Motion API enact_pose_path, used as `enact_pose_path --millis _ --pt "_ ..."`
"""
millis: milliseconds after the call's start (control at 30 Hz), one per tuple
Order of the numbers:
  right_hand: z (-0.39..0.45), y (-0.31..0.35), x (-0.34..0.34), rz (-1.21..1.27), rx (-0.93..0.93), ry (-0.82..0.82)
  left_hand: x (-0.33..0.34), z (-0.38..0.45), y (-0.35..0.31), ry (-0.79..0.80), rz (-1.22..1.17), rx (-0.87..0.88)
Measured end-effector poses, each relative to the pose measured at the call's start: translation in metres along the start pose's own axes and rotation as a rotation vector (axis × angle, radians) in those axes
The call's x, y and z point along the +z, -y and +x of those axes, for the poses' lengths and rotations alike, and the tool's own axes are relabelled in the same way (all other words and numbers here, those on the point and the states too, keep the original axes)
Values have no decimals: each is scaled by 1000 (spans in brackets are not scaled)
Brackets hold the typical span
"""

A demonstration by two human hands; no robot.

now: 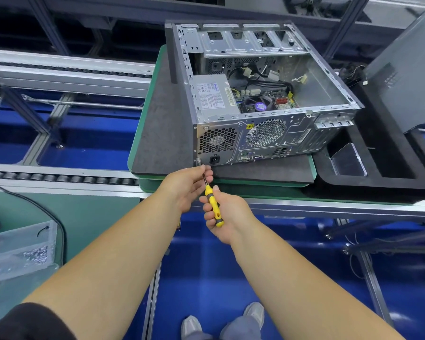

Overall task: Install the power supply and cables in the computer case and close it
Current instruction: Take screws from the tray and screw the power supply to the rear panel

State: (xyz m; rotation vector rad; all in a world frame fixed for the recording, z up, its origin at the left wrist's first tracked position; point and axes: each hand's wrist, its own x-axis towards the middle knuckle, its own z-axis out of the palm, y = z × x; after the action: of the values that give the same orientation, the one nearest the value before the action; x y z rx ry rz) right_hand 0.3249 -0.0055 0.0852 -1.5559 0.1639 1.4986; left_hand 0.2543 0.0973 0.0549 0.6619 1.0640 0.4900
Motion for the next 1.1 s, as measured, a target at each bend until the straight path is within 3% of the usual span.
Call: enact_pose_path --millis 400,633,967,1100 --pt "-5 -4 -1 -28 -92 -20 6 6 -3 -125 52 -52" --pt "-10 5 0 -87 -29 -25 9 9 -4 -172 102 -89" --pt "-10 13 -3 89 167 78 13 8 -4 -162 113 -95" --pt "-5 11 -7 37 107 107 12 4 -1 -161 79 -71"
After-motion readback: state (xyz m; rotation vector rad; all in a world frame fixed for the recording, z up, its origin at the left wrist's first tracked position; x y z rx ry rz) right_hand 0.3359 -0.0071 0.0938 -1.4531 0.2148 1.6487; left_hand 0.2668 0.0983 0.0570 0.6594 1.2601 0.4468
